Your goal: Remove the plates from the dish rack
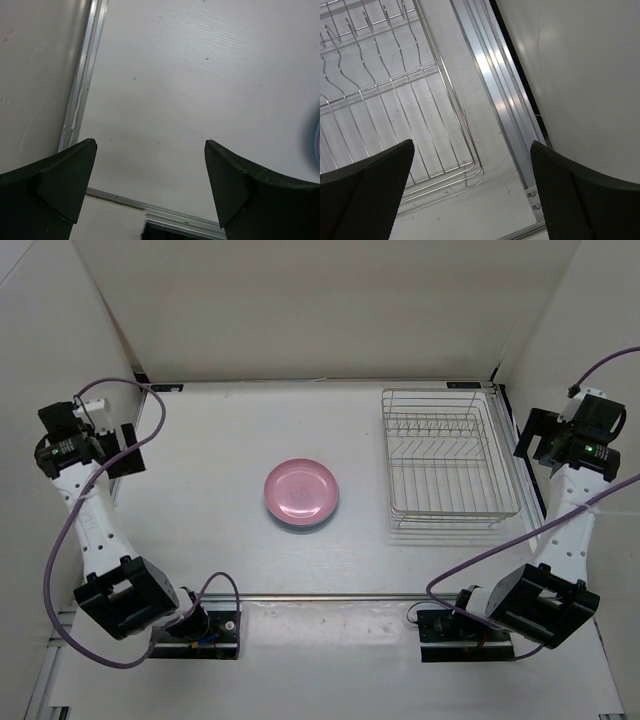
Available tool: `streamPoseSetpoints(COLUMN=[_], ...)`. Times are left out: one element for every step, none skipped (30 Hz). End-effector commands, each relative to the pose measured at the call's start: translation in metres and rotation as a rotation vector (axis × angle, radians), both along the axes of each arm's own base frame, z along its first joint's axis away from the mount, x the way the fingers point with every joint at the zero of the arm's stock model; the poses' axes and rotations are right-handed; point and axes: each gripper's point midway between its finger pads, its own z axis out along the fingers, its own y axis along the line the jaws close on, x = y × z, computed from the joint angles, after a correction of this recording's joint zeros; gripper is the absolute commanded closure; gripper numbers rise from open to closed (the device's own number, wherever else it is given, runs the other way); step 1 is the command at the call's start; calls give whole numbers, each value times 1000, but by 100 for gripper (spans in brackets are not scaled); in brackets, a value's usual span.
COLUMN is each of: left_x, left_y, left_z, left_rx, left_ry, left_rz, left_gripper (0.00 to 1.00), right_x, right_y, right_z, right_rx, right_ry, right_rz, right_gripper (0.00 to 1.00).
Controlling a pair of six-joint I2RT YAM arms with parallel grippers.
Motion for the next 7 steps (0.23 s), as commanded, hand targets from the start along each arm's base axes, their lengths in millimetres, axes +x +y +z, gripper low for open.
streamPoseSetpoints(left_x=[-13, -16, -17, -18, -17, -17, -17], left_y=[6, 8, 7, 9, 7, 7, 6], left_z=[8, 5, 5, 5, 5, 5, 5], left_rx=[-11, -15, -31, -38, -44, -45, -51], left_ry=[-35, -30, -30, -35, -39, -39, -44], left_rz=[-30, -30, -32, -25, -32, -32, -39], left_gripper=[0, 0, 0, 0, 0, 0, 0], right_x=[1, 2, 3, 2, 1, 2, 2], right_y=[3, 2, 2, 5, 6, 6, 6], right_z=[29, 35, 39, 37, 40, 44, 44], right_rx=[0, -6, -3, 9, 9, 11, 18], right_ry=[-68, -81, -93, -86, -87, -99, -101], right_rz=[14, 14, 8, 17, 17, 12, 6], right_gripper=[0, 0, 0, 0, 0, 0, 0])
